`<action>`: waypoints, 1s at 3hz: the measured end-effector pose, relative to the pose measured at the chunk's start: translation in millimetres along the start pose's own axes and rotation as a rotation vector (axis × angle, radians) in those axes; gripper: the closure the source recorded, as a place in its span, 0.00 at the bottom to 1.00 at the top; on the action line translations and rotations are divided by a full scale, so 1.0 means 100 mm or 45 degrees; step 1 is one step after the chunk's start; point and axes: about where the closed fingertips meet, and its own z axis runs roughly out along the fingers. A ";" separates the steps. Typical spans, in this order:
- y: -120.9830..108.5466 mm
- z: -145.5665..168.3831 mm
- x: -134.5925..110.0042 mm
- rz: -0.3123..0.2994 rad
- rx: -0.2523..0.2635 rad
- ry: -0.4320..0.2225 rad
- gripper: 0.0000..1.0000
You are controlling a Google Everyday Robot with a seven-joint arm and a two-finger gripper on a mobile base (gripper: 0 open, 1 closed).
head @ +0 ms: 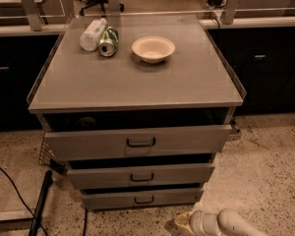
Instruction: Close bottom drawer
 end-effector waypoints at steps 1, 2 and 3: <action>0.00 0.00 0.00 -0.001 0.001 -0.001 1.00; -0.01 -0.03 -0.07 0.054 -0.056 0.011 1.00; 0.07 -0.19 -0.20 0.152 -0.159 0.065 1.00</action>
Offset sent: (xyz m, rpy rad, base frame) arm 0.0058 -0.0002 0.0220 0.0385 0.1479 0.0078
